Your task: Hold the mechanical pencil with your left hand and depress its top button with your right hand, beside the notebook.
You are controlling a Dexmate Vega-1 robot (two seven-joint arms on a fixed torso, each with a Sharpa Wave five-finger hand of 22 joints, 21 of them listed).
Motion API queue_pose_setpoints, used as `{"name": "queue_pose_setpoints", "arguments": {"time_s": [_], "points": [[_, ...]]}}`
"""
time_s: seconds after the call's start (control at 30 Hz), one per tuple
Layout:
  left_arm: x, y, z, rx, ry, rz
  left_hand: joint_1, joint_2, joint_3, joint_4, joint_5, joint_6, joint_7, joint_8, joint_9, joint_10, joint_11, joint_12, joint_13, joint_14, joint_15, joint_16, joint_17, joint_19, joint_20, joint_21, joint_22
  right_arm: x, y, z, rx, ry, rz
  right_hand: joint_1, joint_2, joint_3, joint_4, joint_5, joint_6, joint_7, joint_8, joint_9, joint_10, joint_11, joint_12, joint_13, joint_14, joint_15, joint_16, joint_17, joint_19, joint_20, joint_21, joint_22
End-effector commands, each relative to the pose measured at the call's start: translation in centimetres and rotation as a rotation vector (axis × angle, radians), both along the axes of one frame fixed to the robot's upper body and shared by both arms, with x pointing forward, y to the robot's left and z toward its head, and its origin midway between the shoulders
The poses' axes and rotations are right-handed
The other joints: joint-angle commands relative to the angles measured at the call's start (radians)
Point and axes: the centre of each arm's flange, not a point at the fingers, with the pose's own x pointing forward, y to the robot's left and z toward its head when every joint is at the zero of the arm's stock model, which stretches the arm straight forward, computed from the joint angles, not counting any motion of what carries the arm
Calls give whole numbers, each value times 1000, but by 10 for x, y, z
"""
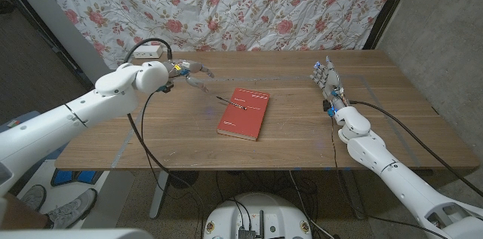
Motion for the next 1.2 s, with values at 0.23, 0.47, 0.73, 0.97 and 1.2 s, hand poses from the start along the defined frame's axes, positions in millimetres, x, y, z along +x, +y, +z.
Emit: {"name": "queue_pose_setpoints", "arguments": {"time_s": [0.23, 0.47, 0.73, 0.97, 1.2], "points": [[6, -30, 9, 208, -4, 24, 16, -6, -12, 2, -6, 14, -2, -2, 4, 18, -2, -1, 3, -8, -138, 4, 1, -20, -121, 0, 3, 1, 0, 2, 7, 9, -9, -1, -4, 8, 0, 6, 16, 3, 4, 2, 6, 0, 2, 1, 10, 2, 6, -1, 3, -5, 5, 2], [9, -38, 5, 264, -15, 35, 24, -8, -20, 1, -7, 13, -4, -4, 4, 29, -2, 0, 3, 0, -133, 7, 1, -16, -109, 5, 3, 1, 0, 1, 12, 12, -12, -3, -3, 9, 0, 6, 19, 6, 5, 2, 9, -1, 2, 1, 11, 2, 7, -3, 4, -6, 5, 2], [12, -47, -1, 285, -31, 41, 37, -6, -26, 2, -6, 16, -3, -4, 4, 40, -3, 0, 3, 13, -126, 11, 1, -13, -94, 8, 3, 0, -1, 0, 16, 13, -17, -5, -3, 11, -1, 6, 24, 5, 5, 2, 11, 3, 3, 1, 12, 2, 7, -6, 5, -7, 6, 2], [14, -54, -8, 274, -45, 42, 47, -2, -29, 2, -4, 20, -4, -4, 4, 47, -3, 0, 3, 22, -124, 12, 1, -8, -91, 10, 3, -1, -1, -1, 15, 13, -18, -7, -2, 13, -1, 6, 30, 4, 6, 2, 12, 2, 3, 1, 12, 2, 7, -8, 5, -7, 6, 2], [19, -60, -20, 240, -48, 37, 69, 5, -33, 2, -2, 8, -6, -11, 3, 68, -3, 3, 3, 43, -133, 15, 1, 9, -86, 14, 3, -2, -1, -1, 11, 15, -20, -8, -1, 15, -2, 7, 33, 3, 6, 2, 14, 1, 3, 1, 13, 4, 7, -10, 6, -8, 6, 2]]}}
